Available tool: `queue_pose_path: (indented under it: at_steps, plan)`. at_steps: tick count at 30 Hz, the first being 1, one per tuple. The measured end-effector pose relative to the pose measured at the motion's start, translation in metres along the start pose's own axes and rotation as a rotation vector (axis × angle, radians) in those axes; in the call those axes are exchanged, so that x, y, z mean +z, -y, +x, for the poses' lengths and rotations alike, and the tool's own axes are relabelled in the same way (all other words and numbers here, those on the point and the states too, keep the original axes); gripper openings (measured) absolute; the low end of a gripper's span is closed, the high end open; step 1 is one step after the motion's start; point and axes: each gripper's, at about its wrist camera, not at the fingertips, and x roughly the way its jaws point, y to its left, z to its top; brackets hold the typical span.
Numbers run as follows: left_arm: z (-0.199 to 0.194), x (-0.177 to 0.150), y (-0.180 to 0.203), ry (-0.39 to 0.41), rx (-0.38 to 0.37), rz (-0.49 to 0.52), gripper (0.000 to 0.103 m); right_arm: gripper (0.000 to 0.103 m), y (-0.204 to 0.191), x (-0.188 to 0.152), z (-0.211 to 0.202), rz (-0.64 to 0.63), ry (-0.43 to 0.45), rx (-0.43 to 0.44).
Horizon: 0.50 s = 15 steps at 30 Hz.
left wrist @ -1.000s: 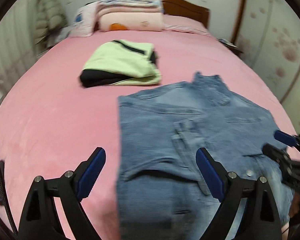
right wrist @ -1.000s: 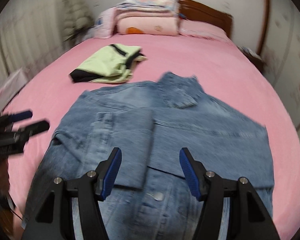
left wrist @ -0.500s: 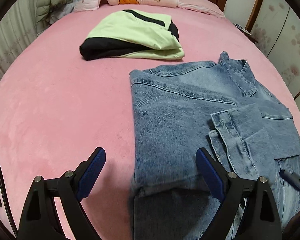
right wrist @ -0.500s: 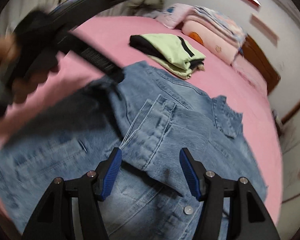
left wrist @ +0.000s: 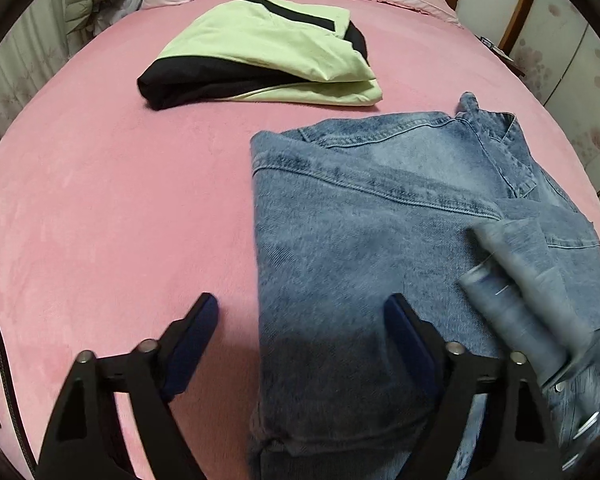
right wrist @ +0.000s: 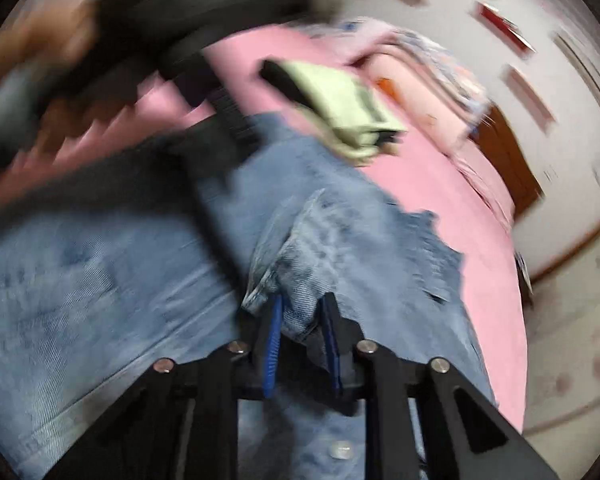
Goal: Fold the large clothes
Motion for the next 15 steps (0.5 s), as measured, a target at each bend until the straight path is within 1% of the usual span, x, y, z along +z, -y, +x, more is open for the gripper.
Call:
queue_pose_path:
  at_steps: [3,5,6,7,8,9,10,11,12,14,15]
  plan:
    - [0.001,0.005,0.007,0.009,0.010,0.014,0.077,0.017,0.067,-0.003,-0.011,0.249,0.014,-0.080]
    - [0.003,0.006,0.013,0.012,0.019,0.026,0.076,0.017,0.110,-0.018,-0.015,0.424,0.008,-0.104]
    - [0.006,0.006,0.017,0.013,0.025,0.036,0.076,0.017,0.130,-0.031,-0.015,0.513,-0.006,-0.116]
    - [0.007,0.006,0.020,0.011,0.031,0.043,0.076,0.013,0.147,-0.047,-0.013,0.597,-0.035,-0.141]
    - [0.009,0.005,0.024,0.008,0.039,0.053,0.076,0.011,0.157,-0.061,-0.010,0.648,-0.073,-0.164]
    - [0.010,0.004,0.025,0.006,0.044,0.059,0.076,0.012,0.168,-0.080,-0.002,0.710,-0.144,-0.179]
    - [0.011,0.003,0.027,0.003,0.053,0.068,0.076,0.012,0.177,-0.100,0.007,0.777,-0.213,-0.163]
    - [0.012,0.003,0.029,0.002,0.060,0.077,0.076,0.012,0.182,-0.115,0.012,0.826,-0.256,-0.134]
    - [0.013,0.002,0.029,0.002,0.064,0.083,0.076,0.012,0.187,-0.133,0.017,0.889,-0.302,-0.082]
    - [0.013,0.004,0.028,-0.001,0.060,0.093,0.076,0.014,0.194,-0.155,0.021,0.968,-0.329,-0.005]
    - [0.014,0.004,0.027,-0.002,0.057,0.093,0.076,0.020,0.199,-0.162,0.021,1.002,-0.323,0.033]
